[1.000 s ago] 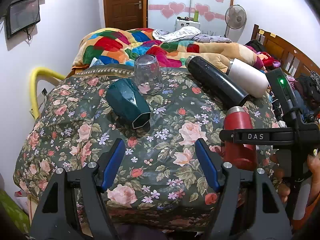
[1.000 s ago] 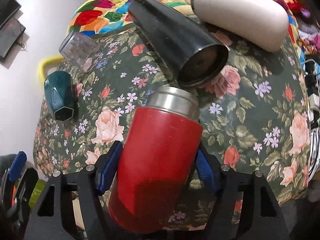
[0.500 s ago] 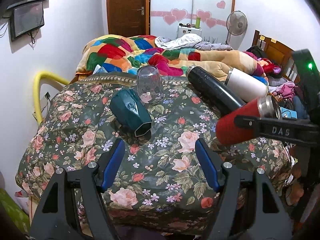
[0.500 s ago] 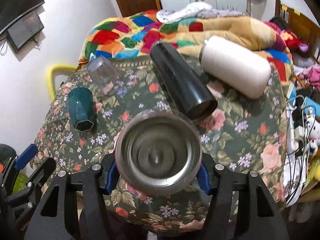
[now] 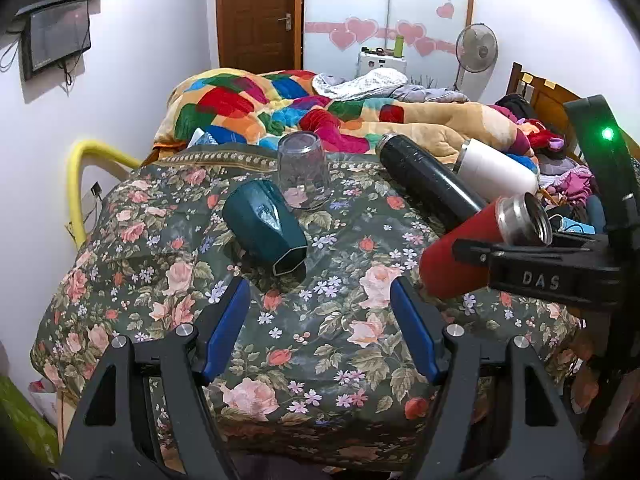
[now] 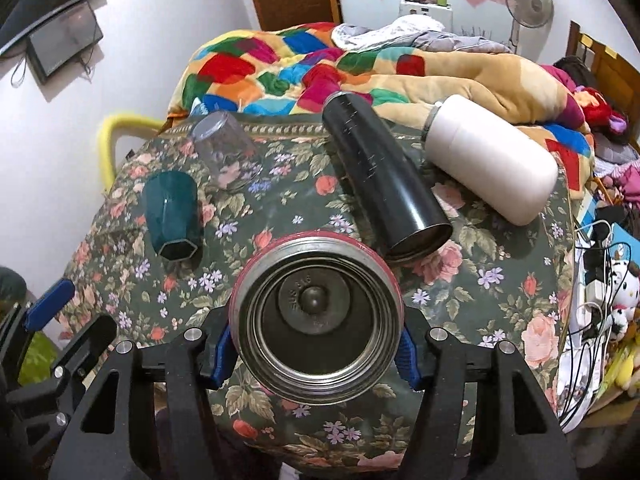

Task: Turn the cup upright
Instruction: 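Rotate the right gripper to tip the red bottle opening upward, then set the red bottle upright on the bed and open the right gripper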

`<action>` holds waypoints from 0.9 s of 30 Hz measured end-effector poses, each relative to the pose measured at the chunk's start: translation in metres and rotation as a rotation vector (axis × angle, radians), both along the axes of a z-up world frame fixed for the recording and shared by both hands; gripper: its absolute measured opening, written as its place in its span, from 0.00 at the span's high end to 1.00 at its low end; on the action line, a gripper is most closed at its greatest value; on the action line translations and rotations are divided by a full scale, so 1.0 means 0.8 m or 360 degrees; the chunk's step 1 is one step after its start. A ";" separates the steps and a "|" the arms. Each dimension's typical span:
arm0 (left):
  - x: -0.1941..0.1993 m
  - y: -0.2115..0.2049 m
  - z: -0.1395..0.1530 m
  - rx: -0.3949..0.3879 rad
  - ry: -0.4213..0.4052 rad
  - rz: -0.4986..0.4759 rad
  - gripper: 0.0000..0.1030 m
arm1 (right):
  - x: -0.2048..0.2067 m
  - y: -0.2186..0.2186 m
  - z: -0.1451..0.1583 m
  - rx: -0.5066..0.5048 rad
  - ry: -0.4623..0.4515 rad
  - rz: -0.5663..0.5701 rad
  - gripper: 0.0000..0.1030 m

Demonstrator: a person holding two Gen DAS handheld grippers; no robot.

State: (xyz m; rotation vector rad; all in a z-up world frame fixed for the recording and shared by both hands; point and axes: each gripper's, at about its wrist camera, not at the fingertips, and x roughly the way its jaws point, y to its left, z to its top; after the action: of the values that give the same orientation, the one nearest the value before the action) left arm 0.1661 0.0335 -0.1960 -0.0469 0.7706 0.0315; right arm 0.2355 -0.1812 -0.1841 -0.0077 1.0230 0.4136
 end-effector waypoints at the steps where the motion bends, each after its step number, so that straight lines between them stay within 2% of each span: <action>1: 0.001 0.001 -0.002 -0.0004 0.0005 0.0004 0.30 | 0.000 0.003 -0.002 -0.0008 0.0006 0.0011 0.42; 5: 0.003 0.005 -0.005 -0.0004 0.0012 0.0014 0.30 | 0.004 0.013 -0.014 -0.0025 0.0056 0.0051 0.42; 14: 0.007 0.016 -0.008 -0.0022 0.0020 0.0051 0.30 | 0.014 0.035 -0.015 -0.0111 -0.0017 0.0080 0.42; 27: 0.005 0.014 0.000 -0.0004 0.0001 0.0040 0.30 | 0.016 0.031 -0.020 -0.0040 0.0108 0.0106 0.34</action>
State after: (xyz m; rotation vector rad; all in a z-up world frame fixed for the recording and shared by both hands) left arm 0.1698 0.0443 -0.1958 -0.0591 0.7707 0.0547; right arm 0.2481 -0.1565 -0.2004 -0.0508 1.0968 0.4641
